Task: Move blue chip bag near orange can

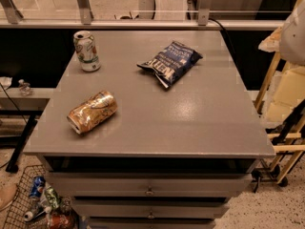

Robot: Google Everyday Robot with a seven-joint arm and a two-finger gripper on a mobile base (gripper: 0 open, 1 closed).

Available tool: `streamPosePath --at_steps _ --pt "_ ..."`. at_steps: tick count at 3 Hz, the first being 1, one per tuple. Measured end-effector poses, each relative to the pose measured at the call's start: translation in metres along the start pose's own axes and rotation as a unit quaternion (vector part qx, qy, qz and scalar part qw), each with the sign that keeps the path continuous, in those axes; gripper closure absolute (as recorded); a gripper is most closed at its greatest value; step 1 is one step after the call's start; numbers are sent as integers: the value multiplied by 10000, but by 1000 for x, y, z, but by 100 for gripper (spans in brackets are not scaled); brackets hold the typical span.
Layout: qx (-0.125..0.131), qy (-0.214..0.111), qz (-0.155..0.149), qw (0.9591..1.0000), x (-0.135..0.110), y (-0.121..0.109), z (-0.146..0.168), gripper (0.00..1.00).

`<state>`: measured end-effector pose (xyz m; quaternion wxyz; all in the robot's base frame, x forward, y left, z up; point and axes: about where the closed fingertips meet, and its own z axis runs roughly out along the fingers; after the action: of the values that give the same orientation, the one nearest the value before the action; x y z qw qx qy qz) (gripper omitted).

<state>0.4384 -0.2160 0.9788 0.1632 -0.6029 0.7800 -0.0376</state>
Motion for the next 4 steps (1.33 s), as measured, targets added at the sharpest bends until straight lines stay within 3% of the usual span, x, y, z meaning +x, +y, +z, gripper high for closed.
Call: streamPosePath --at_steps 2,3,4 --pt "37 -154 -50 9999 -2 -3 0 0" --pt "309 -460 -550 9969 -16 -42 19 0" --pt "640 -899 -1218 9864 -41 -94 48 0"
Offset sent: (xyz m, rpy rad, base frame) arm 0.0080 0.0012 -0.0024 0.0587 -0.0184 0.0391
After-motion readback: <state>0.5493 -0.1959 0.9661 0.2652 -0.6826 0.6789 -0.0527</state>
